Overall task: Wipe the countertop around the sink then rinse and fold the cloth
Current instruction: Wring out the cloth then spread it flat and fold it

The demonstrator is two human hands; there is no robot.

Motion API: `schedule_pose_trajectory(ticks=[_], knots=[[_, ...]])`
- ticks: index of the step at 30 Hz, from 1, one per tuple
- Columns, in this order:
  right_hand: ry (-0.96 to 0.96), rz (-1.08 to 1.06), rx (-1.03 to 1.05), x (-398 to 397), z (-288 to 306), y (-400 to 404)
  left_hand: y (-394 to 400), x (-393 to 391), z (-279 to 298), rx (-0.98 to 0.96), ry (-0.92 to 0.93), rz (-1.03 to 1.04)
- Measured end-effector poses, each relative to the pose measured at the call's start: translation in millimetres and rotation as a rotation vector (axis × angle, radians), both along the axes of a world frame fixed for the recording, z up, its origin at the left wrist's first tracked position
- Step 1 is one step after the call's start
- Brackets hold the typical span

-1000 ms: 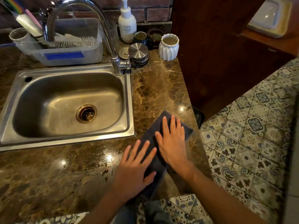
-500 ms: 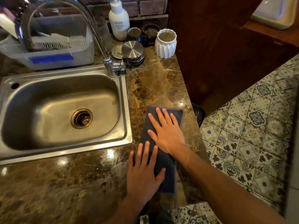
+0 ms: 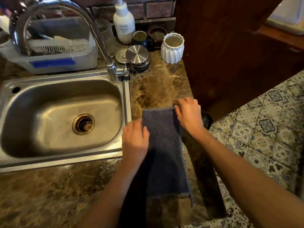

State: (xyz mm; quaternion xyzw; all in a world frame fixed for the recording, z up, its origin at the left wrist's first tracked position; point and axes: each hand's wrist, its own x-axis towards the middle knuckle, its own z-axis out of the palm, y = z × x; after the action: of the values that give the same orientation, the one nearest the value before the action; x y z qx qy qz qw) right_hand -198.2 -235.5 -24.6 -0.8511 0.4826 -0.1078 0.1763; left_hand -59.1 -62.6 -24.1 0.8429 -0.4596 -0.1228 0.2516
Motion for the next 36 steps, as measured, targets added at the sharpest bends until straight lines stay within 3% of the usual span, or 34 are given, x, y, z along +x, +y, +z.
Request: schedule_pose_trajectory(ticks=[4,11,17,23,28,32,36], knots=[[0.115,0.013,0.299,4.8,0.6,-28.8,-72.8,66.5,6.6,0.249,0.114,-0.065],[0.177,0.114,0.346,14.3,-1.7,-40.1,-97.8,82.9,8.6,0.358,0.14,-0.177],[0.209,0.139,0.364,16.3,2.7,-51.7,-104.1,82.8,7.1,0.315,0.053,-0.158],[-0.002,0.041,0.337,20.1,27.1,-56.0,-107.9,93.1,28.2,0.087,0.204,-0.082],[-0.219,0.095,0.529,-16.5,59.9,-21.0,-56.7,75.7,54.1,-0.005,0.202,-0.173],[-0.195,0.144,0.506,-45.0,64.6,20.7,2.6,48.8,54.9,-0.069,0.332,-0.154],[-0.203,0.107,0.507,-74.6,63.6,71.3,56.8,18.4,34.6,-0.092,0.332,-0.141]])
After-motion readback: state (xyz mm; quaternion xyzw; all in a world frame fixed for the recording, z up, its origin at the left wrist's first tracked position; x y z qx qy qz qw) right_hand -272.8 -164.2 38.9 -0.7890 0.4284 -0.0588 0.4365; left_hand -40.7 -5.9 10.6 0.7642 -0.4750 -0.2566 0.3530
